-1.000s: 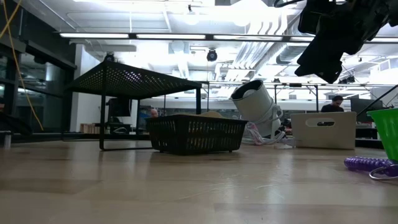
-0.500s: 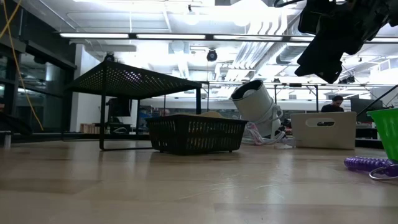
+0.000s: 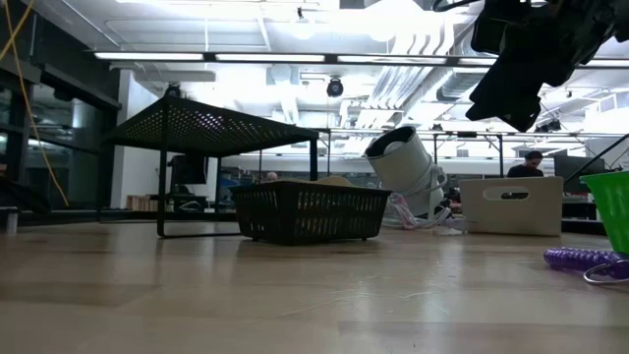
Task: Pick & Place Office Desk Supplies
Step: Put the green spring keychain into the white bin
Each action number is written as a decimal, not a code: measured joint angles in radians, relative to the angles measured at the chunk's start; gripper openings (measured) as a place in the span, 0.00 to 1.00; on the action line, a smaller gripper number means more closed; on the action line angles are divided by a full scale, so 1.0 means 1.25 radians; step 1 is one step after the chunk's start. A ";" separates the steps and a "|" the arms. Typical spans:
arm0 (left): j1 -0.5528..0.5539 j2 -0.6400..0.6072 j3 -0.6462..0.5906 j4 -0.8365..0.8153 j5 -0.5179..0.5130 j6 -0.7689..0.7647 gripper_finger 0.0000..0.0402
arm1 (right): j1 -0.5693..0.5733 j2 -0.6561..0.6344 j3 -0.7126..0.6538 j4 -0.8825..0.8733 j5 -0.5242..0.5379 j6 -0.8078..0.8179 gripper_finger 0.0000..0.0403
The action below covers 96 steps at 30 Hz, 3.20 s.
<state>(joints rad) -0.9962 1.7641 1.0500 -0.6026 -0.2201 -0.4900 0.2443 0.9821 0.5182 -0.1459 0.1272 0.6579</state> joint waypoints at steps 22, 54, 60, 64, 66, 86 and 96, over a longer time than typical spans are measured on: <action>0.213 -0.058 -0.001 0.229 -0.155 0.237 0.06 | 0.000 0.000 0.000 0.000 0.000 0.000 0.27; 0.584 0.043 0.241 0.302 -0.042 0.422 0.06 | 0.000 0.000 0.000 0.002 0.000 0.000 0.27; 0.616 0.117 0.325 0.289 -0.013 0.441 0.06 | 0.000 0.000 0.000 0.001 0.000 0.000 0.27; 0.630 0.139 0.346 0.281 -0.009 0.446 0.06 | 0.000 0.000 0.000 0.003 0.000 0.000 0.27; 0.634 0.139 0.345 0.270 -0.009 0.446 0.06 | 0.000 0.000 0.000 0.003 0.000 0.000 0.27; 0.633 0.138 0.345 0.286 -0.055 0.470 0.06 | 0.000 0.000 0.000 0.028 0.009 -0.001 0.27; 0.631 0.138 0.345 0.345 -0.185 0.550 0.06 | 0.000 0.000 0.000 0.052 0.003 0.000 0.27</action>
<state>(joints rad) -0.2077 1.9362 1.4807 -0.1718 -0.4513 0.1973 0.2443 0.9817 0.5186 -0.0809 0.1307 0.6575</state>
